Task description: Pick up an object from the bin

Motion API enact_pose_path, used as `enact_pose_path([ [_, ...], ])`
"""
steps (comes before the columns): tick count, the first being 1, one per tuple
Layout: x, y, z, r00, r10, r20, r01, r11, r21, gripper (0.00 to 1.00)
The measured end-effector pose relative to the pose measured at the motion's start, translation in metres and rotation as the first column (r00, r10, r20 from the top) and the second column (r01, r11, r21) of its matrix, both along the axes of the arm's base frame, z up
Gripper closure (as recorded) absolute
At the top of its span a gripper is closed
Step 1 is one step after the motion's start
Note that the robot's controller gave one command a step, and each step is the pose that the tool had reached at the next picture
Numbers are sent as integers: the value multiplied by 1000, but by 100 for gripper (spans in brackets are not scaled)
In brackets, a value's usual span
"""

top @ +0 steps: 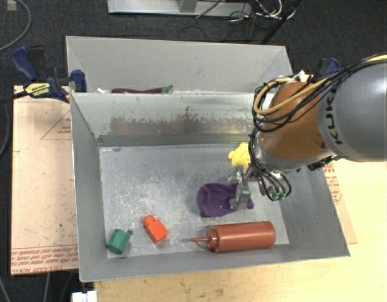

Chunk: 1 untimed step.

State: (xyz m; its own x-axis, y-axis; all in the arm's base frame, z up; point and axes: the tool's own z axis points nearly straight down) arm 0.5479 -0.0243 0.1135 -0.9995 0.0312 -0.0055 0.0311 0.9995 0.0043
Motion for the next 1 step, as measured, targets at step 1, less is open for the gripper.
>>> enact_pose_path([
  [1, 2, 0, 12, 1000, 0, 8, 0, 1000, 0, 100],
])
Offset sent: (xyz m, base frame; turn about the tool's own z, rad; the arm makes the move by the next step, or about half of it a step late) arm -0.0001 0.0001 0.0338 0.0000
